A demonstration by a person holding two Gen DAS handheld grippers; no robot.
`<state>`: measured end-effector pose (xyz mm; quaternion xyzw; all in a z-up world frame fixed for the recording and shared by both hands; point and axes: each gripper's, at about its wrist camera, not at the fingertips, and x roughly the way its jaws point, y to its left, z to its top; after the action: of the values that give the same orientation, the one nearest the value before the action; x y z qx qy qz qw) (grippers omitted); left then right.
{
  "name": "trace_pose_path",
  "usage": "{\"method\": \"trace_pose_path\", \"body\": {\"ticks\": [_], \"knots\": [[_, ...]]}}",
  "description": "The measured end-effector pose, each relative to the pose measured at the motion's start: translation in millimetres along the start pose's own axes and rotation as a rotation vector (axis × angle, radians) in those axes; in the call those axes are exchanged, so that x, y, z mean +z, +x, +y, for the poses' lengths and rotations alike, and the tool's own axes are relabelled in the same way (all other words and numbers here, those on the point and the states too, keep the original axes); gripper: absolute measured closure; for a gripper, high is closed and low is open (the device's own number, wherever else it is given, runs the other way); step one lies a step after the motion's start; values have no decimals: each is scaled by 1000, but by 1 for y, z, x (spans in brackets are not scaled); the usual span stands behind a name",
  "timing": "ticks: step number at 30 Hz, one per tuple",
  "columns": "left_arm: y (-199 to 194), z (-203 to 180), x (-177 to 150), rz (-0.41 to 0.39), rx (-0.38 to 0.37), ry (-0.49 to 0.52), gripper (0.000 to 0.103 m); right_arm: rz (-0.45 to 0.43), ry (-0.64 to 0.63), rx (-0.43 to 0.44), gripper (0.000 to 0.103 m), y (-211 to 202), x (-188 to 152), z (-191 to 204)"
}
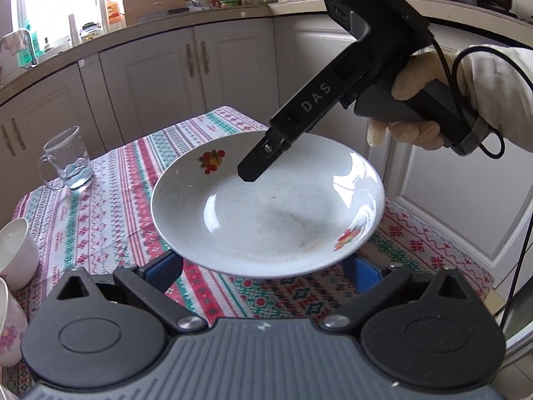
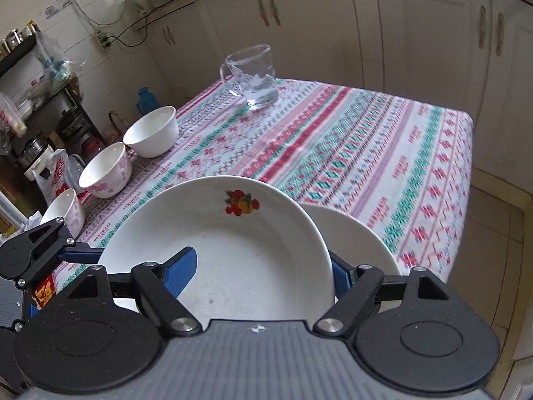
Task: Organize plates and bowls
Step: 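Lift and carry the plate toward the stacked plates with the right gripper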
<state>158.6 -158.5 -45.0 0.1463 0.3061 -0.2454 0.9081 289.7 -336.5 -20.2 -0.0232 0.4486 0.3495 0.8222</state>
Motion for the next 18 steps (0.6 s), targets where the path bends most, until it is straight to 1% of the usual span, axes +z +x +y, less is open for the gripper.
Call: {"method": "trace_pose_path", "body": {"ticks": [12, 18], "knots": [[10, -2, 5, 4, -19, 10, 2, 5, 36, -6, 18, -1, -11, -13], [14, -1, 7, 11, -38, -1, 2, 10, 42, -15, 15, -3, -14, -16]]}}
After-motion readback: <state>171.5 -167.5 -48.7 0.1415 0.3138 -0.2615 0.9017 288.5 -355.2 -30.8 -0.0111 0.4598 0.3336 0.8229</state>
